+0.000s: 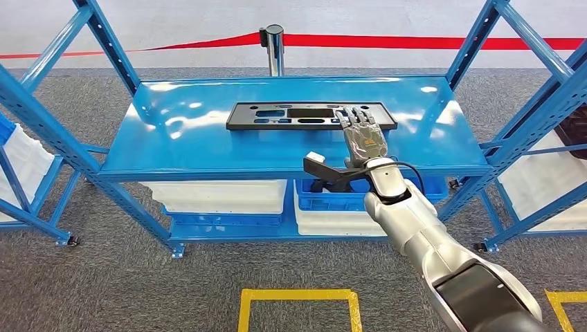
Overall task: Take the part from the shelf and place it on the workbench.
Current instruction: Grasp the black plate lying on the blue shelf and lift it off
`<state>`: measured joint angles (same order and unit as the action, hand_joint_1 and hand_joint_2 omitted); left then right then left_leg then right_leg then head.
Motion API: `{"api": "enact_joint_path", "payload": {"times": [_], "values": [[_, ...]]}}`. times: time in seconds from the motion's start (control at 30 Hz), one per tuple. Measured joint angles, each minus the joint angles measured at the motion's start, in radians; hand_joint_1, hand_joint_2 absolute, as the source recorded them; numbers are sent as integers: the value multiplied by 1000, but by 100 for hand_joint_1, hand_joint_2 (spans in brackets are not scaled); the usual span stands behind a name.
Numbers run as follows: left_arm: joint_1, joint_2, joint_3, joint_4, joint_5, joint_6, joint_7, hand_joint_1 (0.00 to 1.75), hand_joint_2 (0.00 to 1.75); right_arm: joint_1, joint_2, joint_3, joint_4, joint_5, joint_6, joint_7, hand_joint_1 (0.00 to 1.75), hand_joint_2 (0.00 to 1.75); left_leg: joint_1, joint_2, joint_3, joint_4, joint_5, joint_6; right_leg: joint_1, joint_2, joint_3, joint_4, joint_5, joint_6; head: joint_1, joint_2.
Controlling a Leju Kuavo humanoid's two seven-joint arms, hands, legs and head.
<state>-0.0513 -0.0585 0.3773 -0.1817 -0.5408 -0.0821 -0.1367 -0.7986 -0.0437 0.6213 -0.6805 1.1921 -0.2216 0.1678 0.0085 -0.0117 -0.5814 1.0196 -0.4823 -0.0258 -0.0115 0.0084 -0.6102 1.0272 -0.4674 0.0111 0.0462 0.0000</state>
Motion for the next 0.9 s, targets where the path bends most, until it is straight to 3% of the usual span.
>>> {"api": "enact_joint_path", "payload": {"times": [0.07, 0.1, 0.17, 0.2, 0.23, 0.27, 0.3, 0.37, 0.4, 0.53, 0.6, 0.7, 0.73, 0.77, 0.8, 0.87, 0.9], "values": [[0, -1, 0, 0, 0, -1, -1, 0, 0, -3, 0, -1, 1, 0, 0, 0, 0, 175, 1, 2, -3, 20, -14, -9, -3, 1, 10, -6, -2, -13, -7, 0], [0, -1, 0, 0, 0, -2, -1, 0, 0, -5, 1, 0, 1, 0, 0, 0, 0, 175, 2, 3, -20, 60, -34, -12, -6, 1, 16, -8, -4, -20, -14, 0], [0, -2, 0, 0, 0, -2, -1, 0, 0, -5, 2, 0, 2, 0, 1, 0, 0, 175, 3, 4, -91, 196, -87, -15, -6, 0, 26, -9, -11, -30, -27, 0], [1, -2, 0, 0, 0, -2, -1, 0, 0, -4, 3, 1, 3, 0, 2, 0, 0, 175, 3, 4, -129, 260, -104, -16, -5, 0, 30, -9, -15, -32, -31, 0], [1, -2, 0, 0, 0, -2, -1, 0, 0, -3, 3, 1, 4, 1, 2, 0, 0, 175, 3, 4, -155, 294, -103, -16, -4, 1, 35, -9, -20, -33, -33, 0], [1, -2, 0, 0, 0, -2, -1, 0, 0, -3, 4, 1, 4, 1, 3, 0, 0, 175, 4, 4, -161, 287, -81, -16, -4, 1, 42, -8, -25, -31, -34, 0], [1, -2, 0, 0, 0, -2, -1, 0, 0, -2, 4, 1, 4, 1, 3, 0, 0, 175, 4, 4, -148, 239, -40, -15, -5, 2, 51, -8, -32, -29, -35, 0], [2, -2, 1, 0, 0, -2, -1, 0, 0, -3, 4, 1, 5, 2, 3, -1, 0, 175, 3, 4, -94, 100, 42, -12, -4, 3, 71, -9, -48, -20, -37, 0], [1, -2, 1, 1, 0, -2, -1, 0, 0, -4, 4, 1, 5, 2, 4, -2, 0, 175, 1, 3, -71, 48, 60, -10, -3, 3, 77, -10, -54, -15, -38, 0], [0, -3, 2, 2, -1, -2, -2, 0, 0, -6, 6, 1, 6, 3, 6, -3, 0, 175, -4, 1, -47, 2, 49, 7, -3, 3, 87, -24, -62, 3, -34, 0], [-1, -3, 2, 1, -1, -2, -3, 0, 0, -9, 6, 0, 6, 3, 5, -3, 0, 175, 1, 2, -36, -8, 46, 19, -3, 2, 68, 16, -85, 10, -28, 0], [-1, -4, 3, 2, -1, -2, -3, 0, 0, -8, 6, 0, 6, 3, 5, -3, 0, 175, 2, 3, -26, -10, 36, 29, -3, 1, -46, 209, -150, 13, -15, 0], [0, -4, 3, 2, -1, -2, -3, 0, 0, -4, 6, 0, 7, 3, 6, -4, 0, 175, 2, 3, -21, -9, 32, 30, -3, 1, -80, 253, -151, 14, -12, 0], [1, -4, 3, 2, -1, -2, -3, 0, 0, 0, 6, 0, 7, 3, 6, -4, 0, 175, 2, 2, -15, -9, 27, 29, -3, 1, -97, 261, -132, 14, -8, 0], [1, -4, 3, 2, -1, -2, -3, 0, 0, 1, 6, 0, 7, 3, 6, -4, 0, 175, 3, 1, -6, -9, 21, 28, -3, 1, -93, 227, -93, 14, -4, 0], [2, -4, 3, 2, -1, -2, -3, 0, 0, 1, 6, 0, 7, 3, 6, -3, 0, 175, 2, 0, 13, -9, 7, 21, -2, -1, -49, 96, -5, 13, 4, 0], [1, -4, 3, 2, -1, -2, -3, 0, 0, -1, 6, 0, 8, 3, 6, -4, 0, 175, 1, 0, 19, -8, 1, 16, -1, -2, -25, 39, 18, 10, 6, 0]]}}
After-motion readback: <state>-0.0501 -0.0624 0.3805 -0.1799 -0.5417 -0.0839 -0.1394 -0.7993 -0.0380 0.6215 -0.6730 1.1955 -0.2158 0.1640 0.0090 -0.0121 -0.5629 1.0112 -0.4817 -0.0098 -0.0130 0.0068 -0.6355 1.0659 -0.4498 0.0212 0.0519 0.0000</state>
